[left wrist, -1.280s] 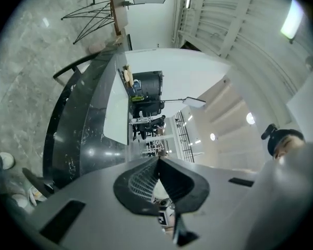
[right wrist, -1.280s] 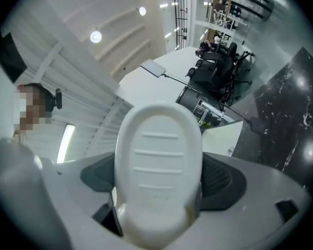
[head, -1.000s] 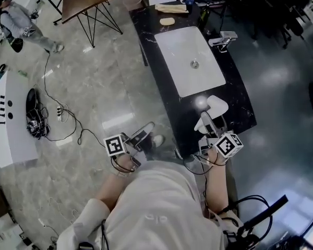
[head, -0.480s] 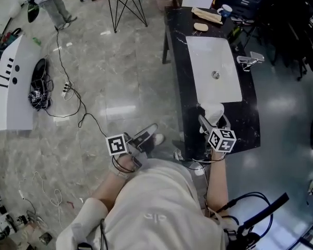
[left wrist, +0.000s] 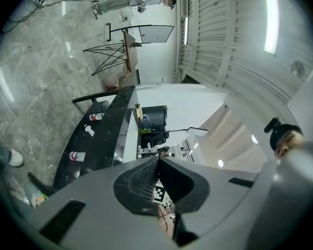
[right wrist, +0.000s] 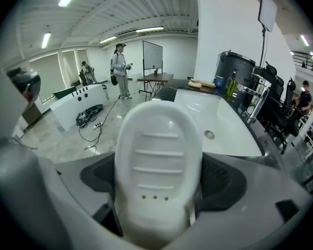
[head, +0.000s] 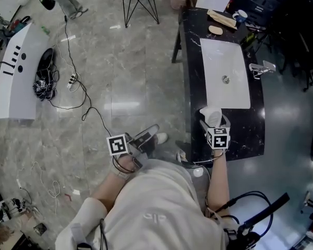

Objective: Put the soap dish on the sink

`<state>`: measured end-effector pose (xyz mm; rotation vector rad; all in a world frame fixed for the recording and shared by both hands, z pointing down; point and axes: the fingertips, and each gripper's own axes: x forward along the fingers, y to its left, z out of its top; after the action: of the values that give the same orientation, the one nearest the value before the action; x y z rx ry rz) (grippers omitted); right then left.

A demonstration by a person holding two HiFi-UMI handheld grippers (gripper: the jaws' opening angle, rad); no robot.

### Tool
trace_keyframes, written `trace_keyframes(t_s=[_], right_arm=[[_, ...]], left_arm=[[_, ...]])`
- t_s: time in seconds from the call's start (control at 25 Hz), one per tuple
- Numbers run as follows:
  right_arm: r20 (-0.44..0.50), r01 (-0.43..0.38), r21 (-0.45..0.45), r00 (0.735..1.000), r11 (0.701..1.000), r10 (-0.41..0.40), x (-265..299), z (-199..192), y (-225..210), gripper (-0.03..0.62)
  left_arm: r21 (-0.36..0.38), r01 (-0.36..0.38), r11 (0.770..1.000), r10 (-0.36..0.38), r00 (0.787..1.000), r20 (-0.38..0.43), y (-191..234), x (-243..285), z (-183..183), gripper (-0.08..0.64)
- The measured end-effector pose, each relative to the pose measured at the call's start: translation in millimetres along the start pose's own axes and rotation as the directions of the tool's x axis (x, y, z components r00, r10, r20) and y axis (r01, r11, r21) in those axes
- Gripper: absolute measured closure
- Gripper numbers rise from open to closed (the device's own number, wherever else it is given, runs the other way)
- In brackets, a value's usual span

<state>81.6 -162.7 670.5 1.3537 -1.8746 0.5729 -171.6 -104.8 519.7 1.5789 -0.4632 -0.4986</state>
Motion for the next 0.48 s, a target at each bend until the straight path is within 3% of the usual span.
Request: trace_keyframes(t_s=[0.32,0.48], right_arm=[[-0.09,-0.033,-0.119,0.996,0.992,0.023,18.4,-5.3,13.3,0.14],[-0.11,-0.064,-0.132,0.993,0.989,0.05,21.4,-5.8,17.7,0.141]], left_arm=[[0.002,-0.022,1.0,0.021,1.0,0.02,9.9,-9.5,14.1,0.552],[-0.009,-0.023,1.0,0.024,0.999,0.036,13.5,-16.7,18.4,0.552]])
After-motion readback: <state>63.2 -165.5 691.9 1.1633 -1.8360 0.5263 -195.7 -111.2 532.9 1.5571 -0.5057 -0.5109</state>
